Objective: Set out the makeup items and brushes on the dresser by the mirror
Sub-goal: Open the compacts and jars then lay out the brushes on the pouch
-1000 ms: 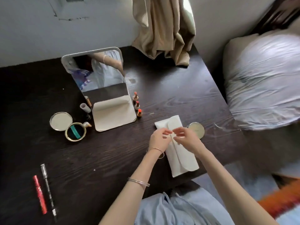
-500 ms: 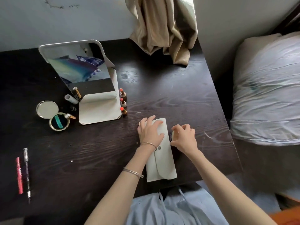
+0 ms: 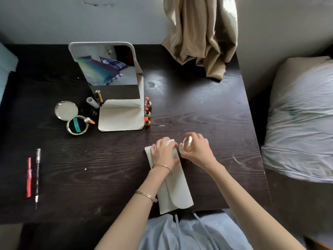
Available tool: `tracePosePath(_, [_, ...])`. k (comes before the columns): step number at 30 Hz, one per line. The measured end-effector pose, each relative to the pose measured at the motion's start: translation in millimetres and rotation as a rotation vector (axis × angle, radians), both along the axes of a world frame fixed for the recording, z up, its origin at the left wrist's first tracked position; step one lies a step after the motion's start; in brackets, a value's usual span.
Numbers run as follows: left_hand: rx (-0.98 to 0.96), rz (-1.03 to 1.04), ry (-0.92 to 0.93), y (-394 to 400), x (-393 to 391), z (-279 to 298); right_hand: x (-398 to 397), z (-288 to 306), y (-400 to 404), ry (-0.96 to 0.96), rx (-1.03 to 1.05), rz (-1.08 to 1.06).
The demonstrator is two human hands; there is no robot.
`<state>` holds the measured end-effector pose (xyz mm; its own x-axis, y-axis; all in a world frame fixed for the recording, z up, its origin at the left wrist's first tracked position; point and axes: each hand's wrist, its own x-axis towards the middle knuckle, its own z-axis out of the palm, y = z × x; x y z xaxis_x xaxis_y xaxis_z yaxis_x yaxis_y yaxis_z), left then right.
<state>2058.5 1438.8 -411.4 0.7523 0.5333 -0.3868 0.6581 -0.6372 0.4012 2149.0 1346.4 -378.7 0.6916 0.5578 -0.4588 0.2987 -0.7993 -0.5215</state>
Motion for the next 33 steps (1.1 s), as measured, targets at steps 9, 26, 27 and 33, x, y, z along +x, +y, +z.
tracePosePath(9, [-0.012, 0.433, 0.059, 61, -119, 1, -72, 16, 68, 0.125, 0.049, 0.124])
tracePosePath(26, [-0.668, 0.321, -0.318, 123, -129, 34, -128, 44, 134, -0.236, -0.061, 0.276])
tracePosePath(27, [-0.668, 0.320, -0.312, 125, -130, 34, -127, 46, 134, -0.220, -0.030, 0.291])
tracePosePath(33, [-0.593, 0.176, -0.198, 136, -128, 33, -112, 55, 131, 0.115, 0.086, 0.495])
